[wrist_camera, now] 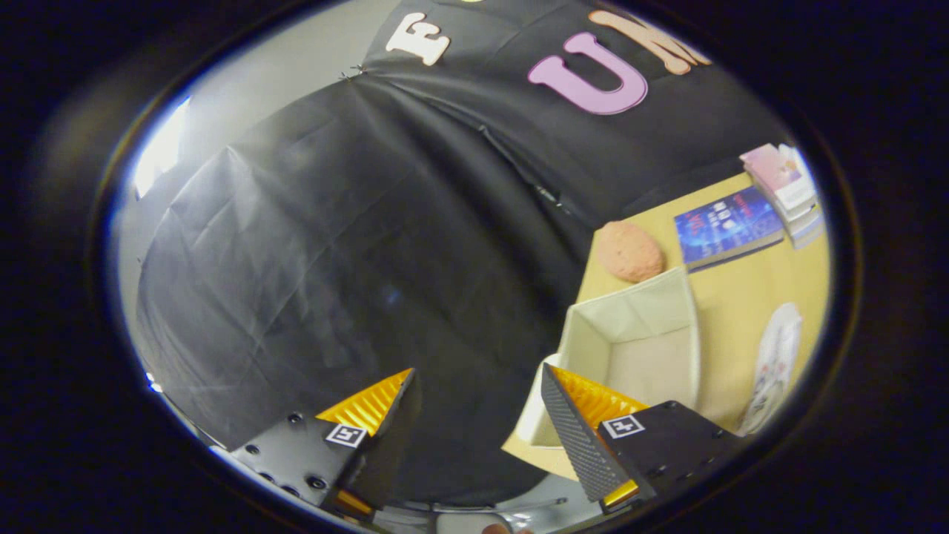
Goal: Open the storage box then place both shoes into the box .Put the left shoe in first, then the right shoe, with the right side of both shoes facing outward in a uniform manner.
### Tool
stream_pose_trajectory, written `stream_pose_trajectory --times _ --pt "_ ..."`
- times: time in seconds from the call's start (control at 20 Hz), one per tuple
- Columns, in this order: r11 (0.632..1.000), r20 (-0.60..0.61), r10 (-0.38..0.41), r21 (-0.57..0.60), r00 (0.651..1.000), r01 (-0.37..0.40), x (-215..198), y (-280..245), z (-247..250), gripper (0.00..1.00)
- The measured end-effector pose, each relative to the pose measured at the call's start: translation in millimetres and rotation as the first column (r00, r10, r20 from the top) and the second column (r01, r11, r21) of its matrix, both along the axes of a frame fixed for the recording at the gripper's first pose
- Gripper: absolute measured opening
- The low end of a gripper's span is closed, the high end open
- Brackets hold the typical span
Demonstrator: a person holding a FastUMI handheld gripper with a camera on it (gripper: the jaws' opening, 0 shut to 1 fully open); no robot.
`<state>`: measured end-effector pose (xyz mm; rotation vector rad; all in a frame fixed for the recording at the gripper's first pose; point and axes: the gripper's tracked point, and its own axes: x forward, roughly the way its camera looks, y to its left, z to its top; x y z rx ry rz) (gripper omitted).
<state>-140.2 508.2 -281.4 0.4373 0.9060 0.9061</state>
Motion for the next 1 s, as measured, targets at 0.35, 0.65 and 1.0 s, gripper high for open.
stream_pose_trajectory --times 0.35,0.65,1.0 --pt "0.928 0.215 -0.046 -0.351 0.975 0.122 48 -135 -62 0.99" --pt "0.829 0.228 -0.069 -0.528 0.971 0.183 57 -217 -123 1.00" --pt "0.712 0.204 -0.106 -0.668 0.973 0.217 60 -267 -190 0.98"
